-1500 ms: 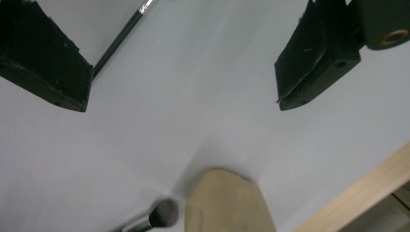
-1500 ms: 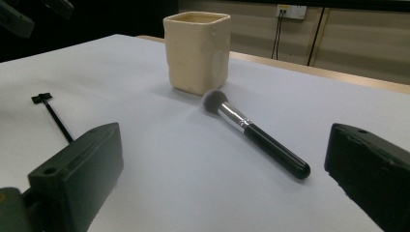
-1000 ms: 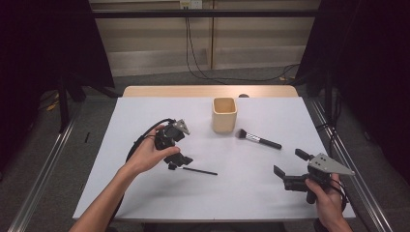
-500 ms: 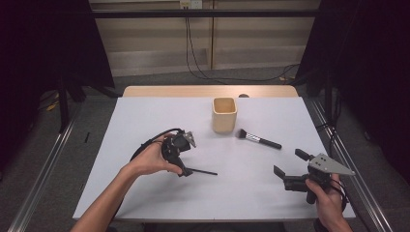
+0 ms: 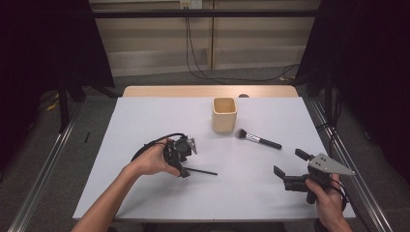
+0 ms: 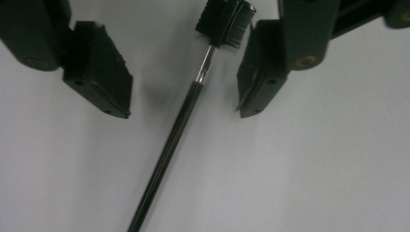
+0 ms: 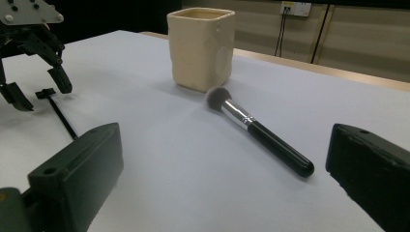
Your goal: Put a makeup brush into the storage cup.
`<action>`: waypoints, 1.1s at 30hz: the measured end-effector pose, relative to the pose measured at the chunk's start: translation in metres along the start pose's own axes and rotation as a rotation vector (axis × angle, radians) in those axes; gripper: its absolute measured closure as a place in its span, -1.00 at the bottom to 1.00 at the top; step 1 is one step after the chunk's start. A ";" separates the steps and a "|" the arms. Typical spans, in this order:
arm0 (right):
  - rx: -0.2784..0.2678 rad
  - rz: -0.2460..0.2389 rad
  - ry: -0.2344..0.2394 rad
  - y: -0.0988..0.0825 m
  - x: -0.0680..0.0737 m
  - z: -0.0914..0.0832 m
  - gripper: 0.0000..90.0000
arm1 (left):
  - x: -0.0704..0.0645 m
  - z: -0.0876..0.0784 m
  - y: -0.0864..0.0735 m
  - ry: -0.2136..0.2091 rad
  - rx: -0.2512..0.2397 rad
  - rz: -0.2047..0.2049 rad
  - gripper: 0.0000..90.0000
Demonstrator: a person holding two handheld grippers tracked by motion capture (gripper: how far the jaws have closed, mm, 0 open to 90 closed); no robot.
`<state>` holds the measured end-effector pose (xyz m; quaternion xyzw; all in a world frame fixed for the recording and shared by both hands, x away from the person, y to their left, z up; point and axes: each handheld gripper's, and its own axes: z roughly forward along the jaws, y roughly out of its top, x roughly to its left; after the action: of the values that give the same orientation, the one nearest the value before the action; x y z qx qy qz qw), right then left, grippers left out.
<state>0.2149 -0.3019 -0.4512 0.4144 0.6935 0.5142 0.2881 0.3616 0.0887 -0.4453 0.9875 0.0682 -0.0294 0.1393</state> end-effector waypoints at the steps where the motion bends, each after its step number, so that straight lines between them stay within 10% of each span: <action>1: 0.001 -0.002 0.004 0.000 0.000 0.000 -1.00 | 0.001 0.001 -0.001 -0.006 -0.004 0.004 -0.03; 33: 0.005 -0.011 0.008 -0.001 0.000 -0.001 -1.00 | -0.003 0.005 0.014 -0.031 0.099 0.056 0.86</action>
<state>0.2140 -0.3021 -0.4517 0.4091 0.6981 0.5125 0.2874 0.3600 0.0739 -0.4461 0.9941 0.0368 -0.0443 0.0920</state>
